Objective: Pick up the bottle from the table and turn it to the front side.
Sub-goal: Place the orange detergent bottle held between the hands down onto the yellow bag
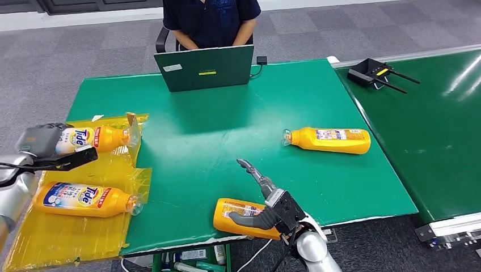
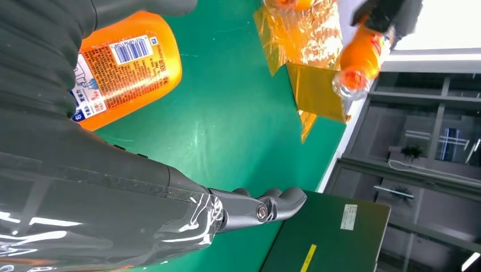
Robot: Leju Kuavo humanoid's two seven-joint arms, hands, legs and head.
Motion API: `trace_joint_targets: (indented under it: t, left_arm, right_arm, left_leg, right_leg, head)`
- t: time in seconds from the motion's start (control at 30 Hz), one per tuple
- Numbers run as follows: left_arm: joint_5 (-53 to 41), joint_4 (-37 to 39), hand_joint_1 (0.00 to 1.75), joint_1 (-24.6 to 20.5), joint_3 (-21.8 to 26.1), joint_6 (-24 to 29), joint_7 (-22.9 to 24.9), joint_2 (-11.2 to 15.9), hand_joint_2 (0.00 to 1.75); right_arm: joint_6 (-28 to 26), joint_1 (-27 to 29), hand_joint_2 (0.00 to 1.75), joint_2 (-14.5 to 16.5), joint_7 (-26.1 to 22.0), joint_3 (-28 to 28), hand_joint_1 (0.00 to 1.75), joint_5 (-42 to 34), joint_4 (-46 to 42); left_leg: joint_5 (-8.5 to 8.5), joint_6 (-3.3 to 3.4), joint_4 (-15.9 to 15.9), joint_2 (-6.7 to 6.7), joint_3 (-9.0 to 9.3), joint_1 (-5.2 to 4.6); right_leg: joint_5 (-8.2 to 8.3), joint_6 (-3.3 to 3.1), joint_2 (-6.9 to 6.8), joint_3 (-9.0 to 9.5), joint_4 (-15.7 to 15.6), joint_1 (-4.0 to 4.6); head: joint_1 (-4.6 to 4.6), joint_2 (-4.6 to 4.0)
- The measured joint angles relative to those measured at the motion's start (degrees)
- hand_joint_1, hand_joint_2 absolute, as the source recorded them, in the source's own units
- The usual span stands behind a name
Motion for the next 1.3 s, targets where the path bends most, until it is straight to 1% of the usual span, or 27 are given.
trace_joint_targets:
  t: [0.1, 0.23, 0.43, 0.57, 0.6, 0.7, 0.73, 0.97, 1.17, 1.3]
  left_arm:
    - [-0.1, -0.7, 1.75, 2.0, 0.1, -0.7, -1.3, 0.0, 1.75]
    - [-0.6, -1.3, 1.75, 3.2, 0.3, -2.4, -2.7, 0.0, 1.75]
    - [-1.4, -1.7, 1.75, 7.6, 0.4, -4.5, -6.2, -0.5, 1.75]
    - [-1.3, -1.9, 1.75, 8.6, 0.4, -5.3, -8.0, -0.5, 1.75]
    - [-1.3, -2.0, 1.38, 8.6, 0.4, -5.5, -8.3, -0.5, 1.75]
    - [-1.3, -2.2, 0.07, 8.8, 0.4, -5.2, -8.7, -0.7, 1.75]
    - [-1.3, -2.2, 0.0, 8.9, 0.4, -4.9, -8.6, -0.7, 1.75]
    - [-2.6, -2.4, 0.0, 8.7, 0.4, -2.4, -7.2, -1.6, 1.75]
    - [-2.6, -2.6, 0.0, 8.6, 0.4, -0.2, -7.2, -2.0, 1.75]
    - [-2.6, -2.7, 0.0, 8.6, 0.4, 0.2, -7.2, -2.1, 1.75]
  right_arm:
    - [0.0, 0.1, 1.75, 0.0, 0.0, -0.4, 0.0, 0.1, 0.0]
    - [0.0, 0.5, 1.75, 0.0, 0.1, -0.8, 0.0, 0.2, 0.0]
    - [0.0, 0.9, 1.75, 0.0, 1.1, -1.1, 0.0, 0.2, 0.0]
    - [0.0, 1.0, 1.75, 0.1, 1.1, -1.6, 0.0, 0.3, 0.0]
    - [0.0, 1.0, 1.75, 0.1, 1.1, -1.8, 0.0, 0.3, 0.0]
    - [0.0, 1.1, 1.75, 0.1, 1.1, -1.9, 0.0, 0.4, 0.0]
    - [0.0, 1.2, 1.75, 0.1, 1.1, -1.9, 0.0, 0.4, 0.0]
    - [0.1, 2.1, 1.75, 0.6, 1.7, -2.4, 0.0, 0.9, -0.9]
    - [0.6, 2.2, 1.75, 1.0, 1.9, -2.9, 0.0, 1.3, -0.9]
    - [0.9, 2.4, 1.75, 1.2, 1.9, -3.1, 0.0, 1.3, -0.9]
  left_leg:
    - [-0.03, -0.02, 0.0, 0.0, 0.04, 0.0]
    - [-0.06, -0.05, 0.0, 0.04, 0.16, 0.0]
    - [-0.05, -0.06, 0.0, 0.1, 0.15, 0.07]
    - [-0.06, -0.07, 0.0, 0.05, 0.14, 0.05]
    - [-0.06, -0.07, 0.0, 0.03, 0.14, 0.05]
    - [-0.06, -0.07, 0.0, 0.03, 0.15, 0.04]
    - [-0.06, -0.07, 0.0, 0.03, 0.15, 0.03]
    - [-0.05, -0.07, 0.0, 0.03, 0.18, 0.03]
    - [-0.05, -0.08, 0.0, 0.04, 0.18, 0.04]
    - [-0.06, -0.08, 0.0, 0.04, 0.17, 0.03]
  right_leg:
    - [-0.02, -0.02, -0.01, 0.06, 0.0, 0.0]
    - [-0.02, -0.02, -0.01, 0.15, 0.0, -0.01]
    - [-0.02, -0.04, 0.03, 0.08, 0.0, 0.01]
    - [-0.03, -0.05, 0.01, 0.1, 0.0, 0.02]
    - [-0.03, -0.06, 0.0, 0.1, 0.0, 0.02]
    - [-0.04, -0.06, 0.0, 0.11, 0.0, 0.02]
    - [-0.04, -0.06, 0.0, 0.11, 0.0, 0.02]
    - [-0.03, -0.06, -0.02, 0.14, 0.0, 0.02]
    - [-0.03, -0.06, -0.01, 0.12, 0.0, 0.03]
    - [-0.03, -0.06, -0.01, 0.11, 0.0, 0.03]
  head:
    - [0.01, 0.0]
    - [0.01, 0.0]
    - [0.03, 0.0]
    - [0.03, -0.01]
    - [0.03, -0.01]
    - [0.03, -0.01]
    - [0.03, -0.01]
    - [0.03, 0.0]
    - [0.04, -0.01]
    - [0.03, 0.0]
